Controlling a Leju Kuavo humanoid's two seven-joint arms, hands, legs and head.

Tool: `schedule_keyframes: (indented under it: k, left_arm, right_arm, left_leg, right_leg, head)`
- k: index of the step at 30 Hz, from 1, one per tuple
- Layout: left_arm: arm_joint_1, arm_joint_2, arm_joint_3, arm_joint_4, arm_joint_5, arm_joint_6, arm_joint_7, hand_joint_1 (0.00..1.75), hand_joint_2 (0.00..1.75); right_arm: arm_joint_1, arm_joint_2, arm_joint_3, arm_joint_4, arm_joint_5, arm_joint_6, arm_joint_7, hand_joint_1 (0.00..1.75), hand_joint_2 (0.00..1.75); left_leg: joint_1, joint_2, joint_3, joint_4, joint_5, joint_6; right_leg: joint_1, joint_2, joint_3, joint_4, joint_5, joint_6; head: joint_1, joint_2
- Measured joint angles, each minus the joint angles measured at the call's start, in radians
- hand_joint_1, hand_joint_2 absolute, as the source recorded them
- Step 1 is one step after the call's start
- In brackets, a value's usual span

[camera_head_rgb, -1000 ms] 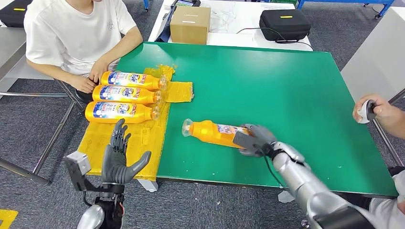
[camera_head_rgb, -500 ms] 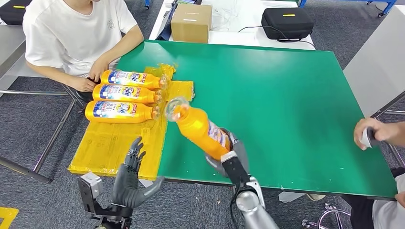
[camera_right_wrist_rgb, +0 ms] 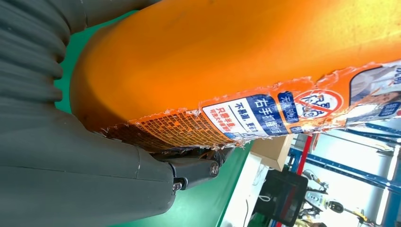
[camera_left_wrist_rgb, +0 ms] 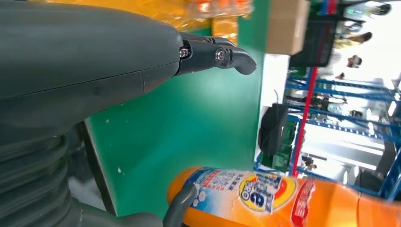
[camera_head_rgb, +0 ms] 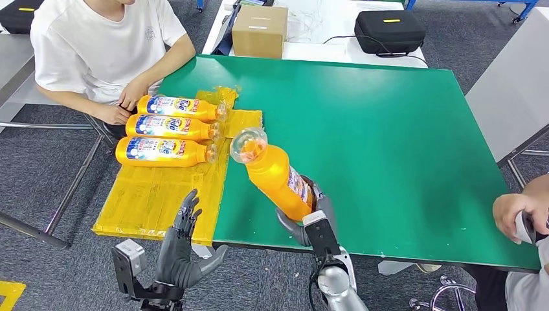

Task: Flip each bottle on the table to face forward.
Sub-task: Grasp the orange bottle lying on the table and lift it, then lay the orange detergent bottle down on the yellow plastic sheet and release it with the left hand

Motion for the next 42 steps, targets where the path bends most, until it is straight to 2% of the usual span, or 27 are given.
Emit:
schedule_keyframes:
  k: [5,11,21,33,37,38,42]
  left_arm:
    - [0.008,0.015,-0.043,-0.022,-0.029,0.025,0.002,0.0,1.75]
    - [-0.06,0.022,-0.089,0.022,0.05,0.036,-0.008,0.0,1.75]
    - [-0.096,0.034,-0.136,0.033,0.15,0.014,0.027,0.0,1.75]
    - [-0.132,0.042,-0.14,0.06,0.175,0.0,0.05,0.0,1.75]
    - [-0.138,0.044,-0.134,0.062,0.156,0.016,0.05,0.91,1.75]
    - [-0.141,0.044,-0.132,0.063,0.15,0.019,0.05,0.91,1.75]
    - [-0.151,0.043,-0.126,0.072,0.143,0.02,0.05,1.74,1.75]
  right_arm:
    - [0.045,0.013,0.004,-0.019,-0.009,0.048,-0.008,1.75,1.75]
    - [0.028,0.034,0.064,0.024,0.001,0.105,-0.057,1.75,1.75]
    - [-0.005,0.062,0.193,0.1,0.027,0.102,-0.033,1.75,1.75]
    - [-0.084,0.092,0.236,0.235,0.034,0.055,-0.021,1.75,1.75]
    - [-0.098,0.099,0.245,0.256,0.036,0.059,-0.015,1.75,1.75]
    - [-0.101,0.1,0.251,0.26,0.037,0.06,-0.015,1.75,1.75]
    - [-0.107,0.101,0.269,0.272,0.039,0.059,-0.012,1.75,1.75]
  left_leg:
    - [0.0,0.0,0.0,0.0,-0.001,0.0]
    - [0.0,0.0,0.0,0.0,0.0,0.0]
    - [0.0,0.0,0.0,0.0,0.0,0.0]
    - [0.0,0.0,0.0,0.0,0.0,0.0]
    - [0.0,0.0,0.0,0.0,0.0,0.0]
    - [0.0,0.0,-0.001,0.0,0.0,0.0]
    - [0.0,0.0,-0.001,0.0,0.0,0.0]
  right_leg:
    - [0.0,0.0,-0.001,0.0,0.0,0.0]
    - [0.0,0.0,0.0,0.0,0.0,0.0]
    - [0.0,0.0,0.0,0.0,0.0,0.0]
    - [0.0,0.0,0.0,0.0,0.0,0.0]
    - [0.0,0.0,0.0,0.0,0.0,0.0]
    - [0.0,0.0,0.0,0.0,0.0,0.0]
    - [0.0,0.0,0.0,0.0,0.0,0.0]
  head:
    - [0.0,0.0]
    - [0.0,0.0]
    - [0.0,0.0]
    - [0.0,0.0]
    - [0.0,0.0]
    - [0.0,0.0]
    - [0.001,0.0]
